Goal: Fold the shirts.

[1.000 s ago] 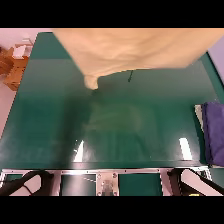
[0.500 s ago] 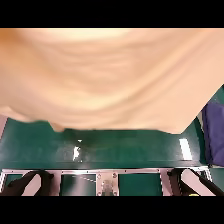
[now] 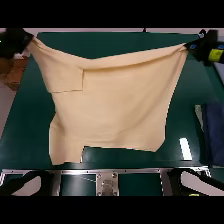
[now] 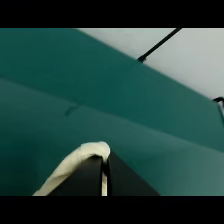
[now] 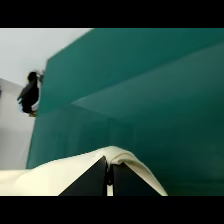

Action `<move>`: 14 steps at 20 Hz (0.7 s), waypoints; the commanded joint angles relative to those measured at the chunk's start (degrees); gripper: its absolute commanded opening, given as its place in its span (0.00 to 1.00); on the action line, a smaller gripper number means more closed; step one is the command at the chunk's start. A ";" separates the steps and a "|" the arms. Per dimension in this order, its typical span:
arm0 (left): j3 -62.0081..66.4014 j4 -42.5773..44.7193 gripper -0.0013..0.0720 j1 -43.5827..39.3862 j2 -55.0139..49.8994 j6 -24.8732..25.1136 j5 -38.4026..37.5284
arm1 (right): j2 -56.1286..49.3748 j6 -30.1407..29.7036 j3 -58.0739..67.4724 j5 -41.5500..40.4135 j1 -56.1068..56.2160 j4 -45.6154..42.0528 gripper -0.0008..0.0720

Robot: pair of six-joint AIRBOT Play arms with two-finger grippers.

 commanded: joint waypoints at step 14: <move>15.15 -5.40 0.89 1.73 -26.49 5.90 -9.49 | -27.08 -3.54 12.44 6.91 -1.66 -0.96 0.50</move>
